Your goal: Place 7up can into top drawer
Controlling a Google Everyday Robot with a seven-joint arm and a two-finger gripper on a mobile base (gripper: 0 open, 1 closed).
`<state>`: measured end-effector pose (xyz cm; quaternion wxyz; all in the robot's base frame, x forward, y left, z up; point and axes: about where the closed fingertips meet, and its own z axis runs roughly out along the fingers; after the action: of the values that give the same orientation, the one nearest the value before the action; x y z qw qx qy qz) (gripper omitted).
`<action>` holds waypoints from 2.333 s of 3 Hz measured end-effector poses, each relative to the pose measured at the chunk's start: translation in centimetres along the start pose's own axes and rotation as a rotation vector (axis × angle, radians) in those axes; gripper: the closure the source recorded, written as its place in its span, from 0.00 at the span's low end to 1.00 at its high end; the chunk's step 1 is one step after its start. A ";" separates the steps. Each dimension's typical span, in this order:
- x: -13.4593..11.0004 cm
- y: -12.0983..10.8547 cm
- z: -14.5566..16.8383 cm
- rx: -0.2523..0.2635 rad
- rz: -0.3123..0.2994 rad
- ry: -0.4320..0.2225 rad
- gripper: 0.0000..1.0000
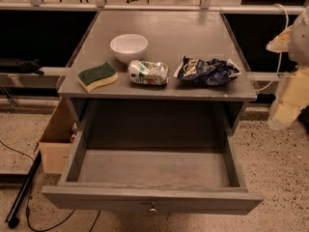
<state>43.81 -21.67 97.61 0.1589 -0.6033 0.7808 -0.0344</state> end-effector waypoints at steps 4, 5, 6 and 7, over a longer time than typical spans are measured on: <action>-4.9 -5.4 5.0 -0.098 -0.114 -0.223 0.00; -5.3 -5.8 5.0 -0.097 -0.113 -0.243 0.00; -5.2 -6.0 4.9 -0.045 -0.079 -0.277 0.00; -5.4 -6.7 5.0 0.045 0.024 -0.383 0.00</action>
Offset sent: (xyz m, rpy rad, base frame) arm 0.0374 0.0268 -0.0264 0.0653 0.0137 0.0901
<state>52.70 -17.59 95.62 0.3184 -0.5860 0.7422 0.0658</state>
